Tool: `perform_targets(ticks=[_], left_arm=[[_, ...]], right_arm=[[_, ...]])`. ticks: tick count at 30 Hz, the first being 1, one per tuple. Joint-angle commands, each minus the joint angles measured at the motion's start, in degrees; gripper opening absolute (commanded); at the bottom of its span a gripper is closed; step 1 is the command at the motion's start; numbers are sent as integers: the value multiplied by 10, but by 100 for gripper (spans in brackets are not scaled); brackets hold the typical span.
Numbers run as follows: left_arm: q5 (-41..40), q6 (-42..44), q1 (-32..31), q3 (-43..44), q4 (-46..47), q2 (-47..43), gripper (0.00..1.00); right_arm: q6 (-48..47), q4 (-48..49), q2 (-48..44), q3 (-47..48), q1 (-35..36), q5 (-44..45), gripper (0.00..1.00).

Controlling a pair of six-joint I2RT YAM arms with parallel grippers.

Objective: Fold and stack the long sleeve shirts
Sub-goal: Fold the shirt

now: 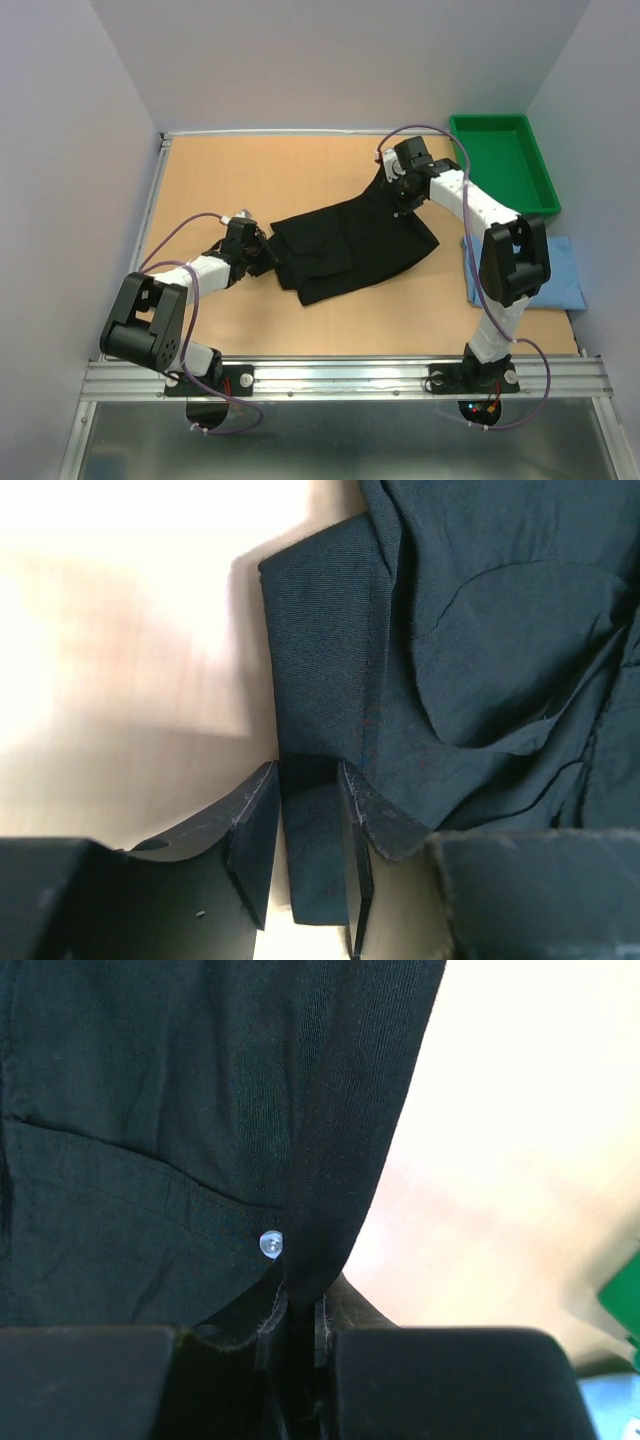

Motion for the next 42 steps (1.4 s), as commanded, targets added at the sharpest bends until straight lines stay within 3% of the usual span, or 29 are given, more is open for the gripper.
perform_targets(ticks=[1, 2, 3, 10, 18, 23, 33, 42], left_arm=[[14, -5, 1, 0, 0, 14, 36], [15, -6, 1, -2, 1, 13, 33], [14, -6, 1, -3, 1, 12, 22], [30, -10, 1, -3, 12, 19, 0], [45, -19, -4, -3, 25, 24, 0], [58, -27, -7, -5, 39, 22, 0], [73, -43, -9, -21, 61, 19, 0], [82, -65, -9, -46, 83, 11, 0]], right_arm=[[-12, -6, -36, 51, 21, 50, 2], [-11, -7, -35, 52, 24, 57, 2], [-11, -9, -36, 54, 32, 74, 2], [-20, -20, -29, 75, 89, 196, 2], [-16, -44, 7, 103, 180, 384, 4], [-6, -64, 33, 127, 226, 458, 5], [41, -91, 98, 178, 312, 425, 8], [136, -95, 145, 209, 348, 295, 8]])
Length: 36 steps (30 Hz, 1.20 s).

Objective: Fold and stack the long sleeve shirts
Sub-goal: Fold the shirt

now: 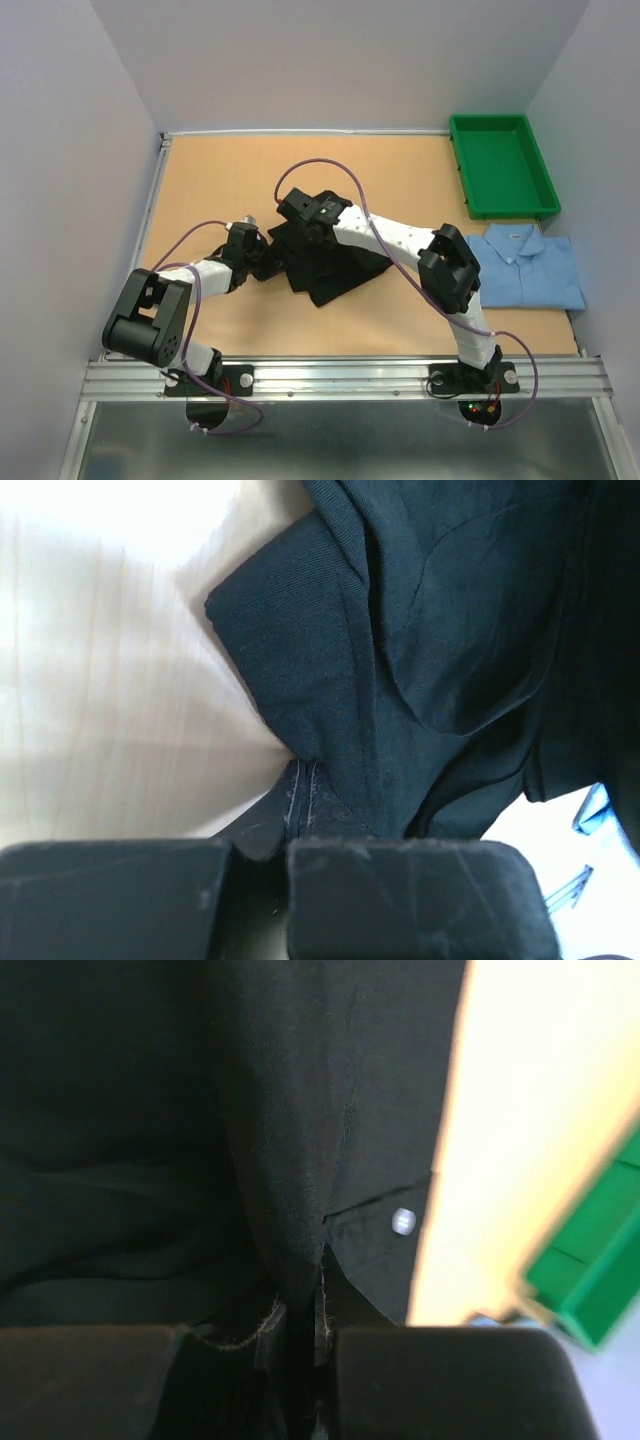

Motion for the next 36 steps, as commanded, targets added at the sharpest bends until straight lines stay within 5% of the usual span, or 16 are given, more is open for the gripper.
perform_targets(ticks=[1, 10, 28, 36], left_arm=[[12, -12, -4, -19, 19, -8, 0], [18, -18, -4, -31, 30, -10, 0], [18, -20, -4, -37, 31, -18, 0], [16, -21, -4, -37, 30, -19, 0]], right_arm=[[83, -1, 16, 51, 11, -77, 8], [200, 5, 50, 75, 17, -95, 9], [276, 77, 58, 59, 16, -129, 12], [279, 105, 58, 27, 16, -178, 30]])
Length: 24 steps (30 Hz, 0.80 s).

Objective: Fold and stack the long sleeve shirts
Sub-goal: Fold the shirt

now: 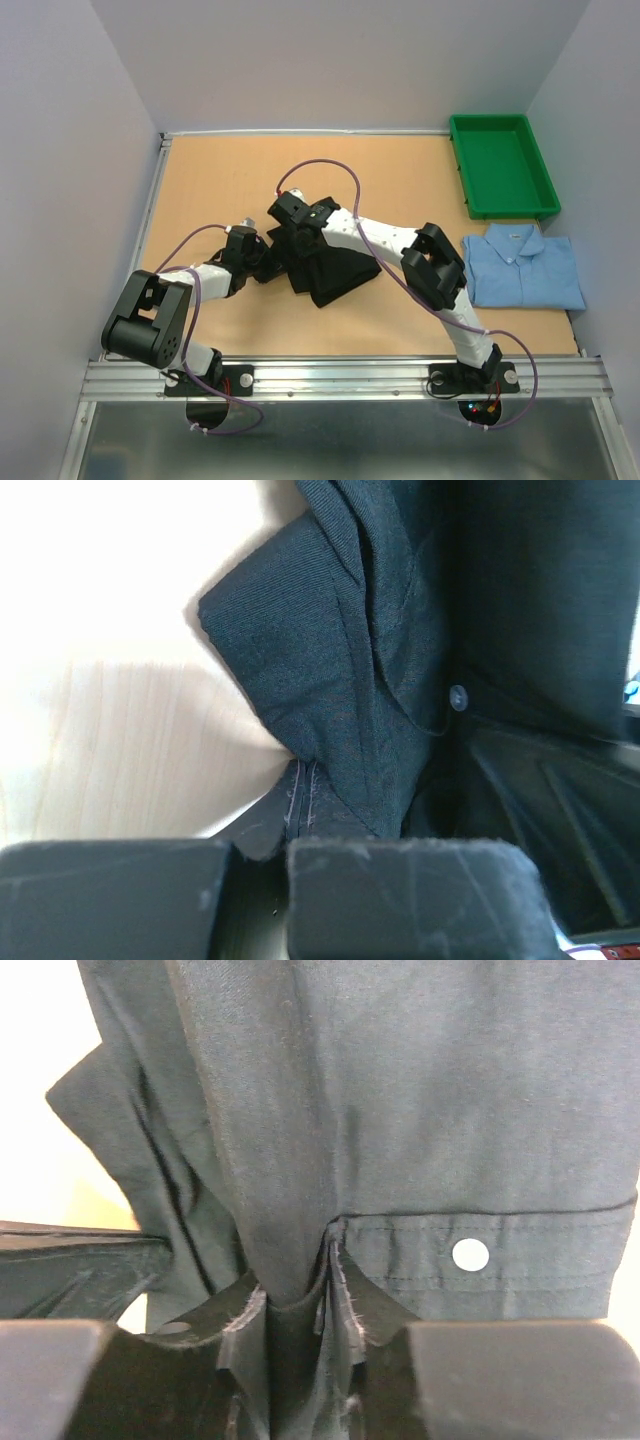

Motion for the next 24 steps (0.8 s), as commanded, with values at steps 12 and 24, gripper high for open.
perform_targets(ticks=[12, 24], left_arm=[[-14, -1, -3, -2, -41, -33, 0], [-112, 85, -1, 63, -214, -175, 52]], right_arm=[[10, 77, -85, -62, 7, -75, 50], [12, 79, -225, -122, -21, -90, 71]])
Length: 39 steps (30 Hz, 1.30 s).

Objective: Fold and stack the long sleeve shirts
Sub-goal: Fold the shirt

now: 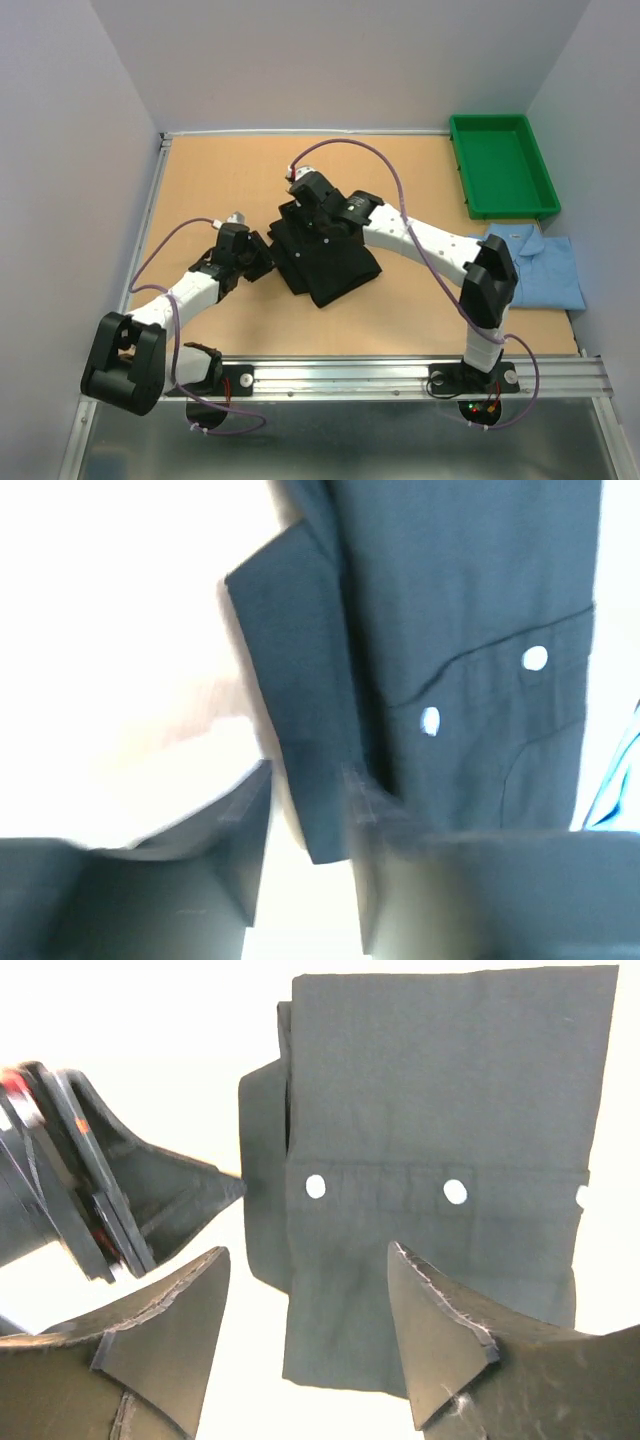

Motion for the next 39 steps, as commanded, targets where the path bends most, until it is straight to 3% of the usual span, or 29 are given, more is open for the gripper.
perform_targets(ticks=[1, 4, 5, 8, 10, 13, 15, 16, 19, 24, 27, 39], left_arm=[[-51, 49, -2, 60, -89, -63, 62], [-26, 56, -2, 77, -92, -81, 73], [-16, 55, -3, 90, -86, -81, 90], [13, 46, -11, 108, -67, -64, 90], [15, 43, -16, 126, -45, -43, 88], [21, 41, -18, 154, -14, 4, 75], [28, 41, -17, 181, 6, 31, 63], [25, 41, -18, 188, 14, 56, 51], [17, 46, -18, 222, 41, 105, 37], [21, 54, -18, 258, 66, 177, 34], [28, 50, -18, 252, 81, 198, 34], [24, 61, -23, 205, 122, 182, 34]], right_arm=[[14, 21, -73, -64, -31, -14, 73], [22, 40, -114, -112, -70, -40, 73], [27, 48, -142, -133, -82, -70, 73], [53, 109, -185, -211, -138, -183, 72], [66, 170, -222, -265, -152, -230, 72], [97, 239, -238, -315, -155, -308, 67], [117, 304, -239, -345, -155, -362, 64], [137, 329, -240, -378, -155, -376, 62], [169, 425, -227, -426, -155, -438, 56], [199, 548, -188, -470, -155, -512, 44], [211, 590, -162, -485, -154, -540, 43], [148, 592, -57, -556, -145, -585, 43]])
